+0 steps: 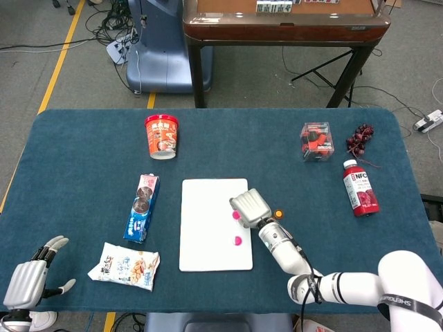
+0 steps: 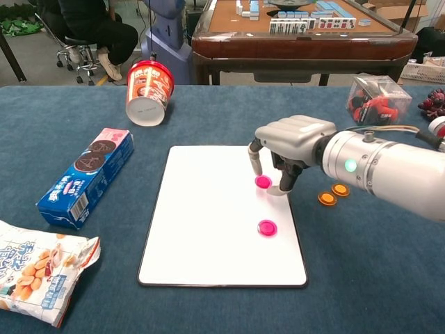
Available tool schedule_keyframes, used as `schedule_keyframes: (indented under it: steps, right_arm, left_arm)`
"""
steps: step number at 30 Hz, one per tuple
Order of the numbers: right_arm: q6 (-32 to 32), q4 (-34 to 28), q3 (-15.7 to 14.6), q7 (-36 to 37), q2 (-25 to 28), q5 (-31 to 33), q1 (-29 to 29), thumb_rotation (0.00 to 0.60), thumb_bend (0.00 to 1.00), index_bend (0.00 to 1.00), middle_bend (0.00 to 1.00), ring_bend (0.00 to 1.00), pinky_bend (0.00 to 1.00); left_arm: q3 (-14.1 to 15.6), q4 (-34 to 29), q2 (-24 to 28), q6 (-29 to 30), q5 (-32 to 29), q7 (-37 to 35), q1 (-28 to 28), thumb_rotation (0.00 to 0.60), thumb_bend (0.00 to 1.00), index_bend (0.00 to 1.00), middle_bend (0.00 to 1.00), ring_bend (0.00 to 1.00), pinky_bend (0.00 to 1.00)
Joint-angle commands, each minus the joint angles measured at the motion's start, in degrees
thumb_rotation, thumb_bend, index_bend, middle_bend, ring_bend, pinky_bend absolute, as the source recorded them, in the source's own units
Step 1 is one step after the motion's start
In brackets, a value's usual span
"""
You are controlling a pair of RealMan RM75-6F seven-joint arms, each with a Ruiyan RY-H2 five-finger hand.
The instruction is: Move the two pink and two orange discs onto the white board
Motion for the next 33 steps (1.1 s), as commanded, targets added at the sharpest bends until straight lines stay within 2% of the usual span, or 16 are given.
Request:
schedule_keyframes:
  steps: [1,3,7,10,13,15,19,23,33]
  right_arm:
    - [-0.2,0.4,0.0,-0.1,-0.6,0.0,0.3,0.600,0.26,0.49,1.00,1.00,1.00]
    - [0.1,0.6,0.0,-0.1,-0.9,-0.3,0.3,0.600,0.24,0.45,1.00,1.00,1.00]
    - [0.4,0.8,0.1,0.4,-1.2,-0.8,0.2,0.600,0.12,0.32,1.00,1.00,1.00]
    - [0.5,0.8,0.1,0.6,-1.1,-1.0,0.1,0.600,0.03,0.29,1.00,1.00,1.00]
    - [0.7,0.7,0.1,0.9,-0.8,-1.3,-0.1,0.600,0.00,0.28,1.00,1.00,1.00]
    - [1.1,0.3,0.1,1.2,-0.2,-1.4,-0.5,0.600,0.02,0.28,1.00,1.00,1.00]
    - [2.4,-1.2,-0.6,1.5,2.6,-1.7,-1.9,0.600,0.15,0.29,1.00,1.00,1.00]
    - [3.4,-3.2,-1.6,1.1,5.9,-1.3,-3.3,0.600,0.21,0.32,1.00,1.00,1.00]
    - [4.9,-5.1,-4.8,3.4,9.6,-4.8,-7.0,0.600,0.23,0.34,1.00,1.00,1.00]
  left_arm:
    - [0.0,0.0,-0.1,0.1,0.0,-0.1,0.1,0.600,0.09,0.21,0.16,0.21,0.61]
    - [0.0,0.1,-0.1,0.1,-0.1,-0.3,0.1,0.600,0.09,0.21,0.16,0.21,0.61]
    - [0.0,0.2,-0.2,0.1,-0.1,-0.4,0.1,0.600,0.09,0.21,0.16,0.21,0.61]
    - [0.0,0.3,-0.3,0.0,-0.1,-0.4,0.2,0.600,0.09,0.21,0.16,0.21,0.61]
    - [0.1,0.4,-0.4,0.0,-0.1,-0.5,0.2,0.600,0.09,0.21,0.16,0.21,0.61]
    - [0.1,0.5,-0.4,0.0,-0.1,-0.5,0.2,0.600,0.09,0.21,0.16,0.21,0.61]
    - [0.0,0.5,-0.3,0.1,0.0,-0.5,0.2,0.600,0.09,0.21,0.16,0.21,0.61]
    - [-0.1,0.1,-0.2,0.1,0.0,-0.3,0.1,0.600,0.09,0.21,0.16,0.21,0.61]
    - [-0.2,-1.0,0.0,-0.1,0.3,0.9,-0.2,0.600,0.09,0.21,0.16,0.21,0.61]
